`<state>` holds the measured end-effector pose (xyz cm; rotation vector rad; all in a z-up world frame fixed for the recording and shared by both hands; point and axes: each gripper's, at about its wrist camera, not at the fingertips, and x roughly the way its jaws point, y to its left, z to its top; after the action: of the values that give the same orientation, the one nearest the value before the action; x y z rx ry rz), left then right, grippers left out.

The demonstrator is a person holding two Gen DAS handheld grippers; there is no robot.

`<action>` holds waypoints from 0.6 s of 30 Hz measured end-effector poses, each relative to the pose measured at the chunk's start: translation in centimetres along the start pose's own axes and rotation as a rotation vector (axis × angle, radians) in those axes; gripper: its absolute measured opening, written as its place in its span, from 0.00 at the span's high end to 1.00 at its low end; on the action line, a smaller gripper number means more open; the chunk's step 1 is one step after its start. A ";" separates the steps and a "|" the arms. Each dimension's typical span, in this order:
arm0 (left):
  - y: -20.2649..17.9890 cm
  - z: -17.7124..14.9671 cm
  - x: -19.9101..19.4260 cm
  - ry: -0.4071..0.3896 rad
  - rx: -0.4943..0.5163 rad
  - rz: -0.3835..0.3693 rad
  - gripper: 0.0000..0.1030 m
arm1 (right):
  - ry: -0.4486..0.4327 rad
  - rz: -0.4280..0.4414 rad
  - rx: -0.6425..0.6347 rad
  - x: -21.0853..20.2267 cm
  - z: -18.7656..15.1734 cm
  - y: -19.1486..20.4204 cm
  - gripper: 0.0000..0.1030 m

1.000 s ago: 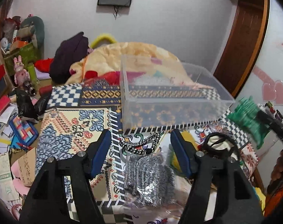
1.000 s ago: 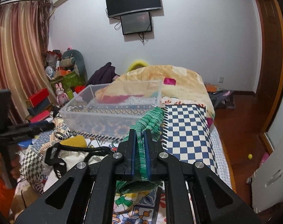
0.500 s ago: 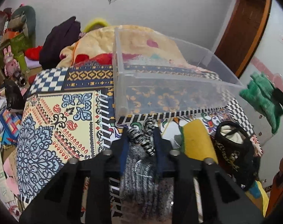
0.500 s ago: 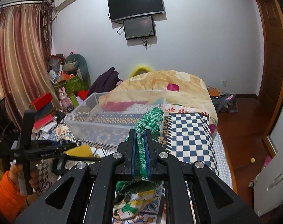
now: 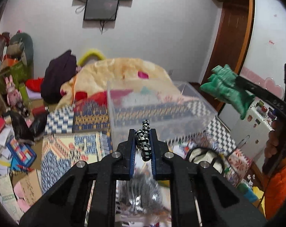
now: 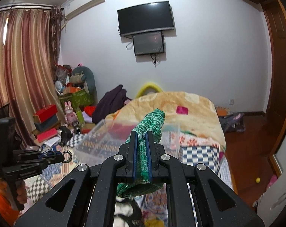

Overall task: Organize soft objects
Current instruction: 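Grasp the black-and-white beaded bracelet with the left gripper while the right gripper lifts the glove, then lower the bracelet into the clear box with the left gripper while the right gripper drops the glove in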

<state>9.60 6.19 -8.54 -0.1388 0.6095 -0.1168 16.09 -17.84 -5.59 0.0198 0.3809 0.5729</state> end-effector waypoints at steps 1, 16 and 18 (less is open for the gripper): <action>-0.1 0.4 0.0 -0.008 0.003 0.001 0.87 | -0.005 0.000 -0.002 0.4 0.4 0.1 0.92; -0.2 4.6 7.4 0.054 0.018 0.028 0.87 | 0.139 -0.011 0.016 7.3 -0.5 -0.4 0.92; -0.2 4.6 8.6 0.073 0.023 0.035 0.87 | 0.172 -0.010 0.006 8.2 -0.8 -0.3 0.92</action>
<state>19.25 5.15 -9.62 -0.1024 0.6831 -0.0956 22.25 -13.78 -9.19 -0.0253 0.5495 0.5651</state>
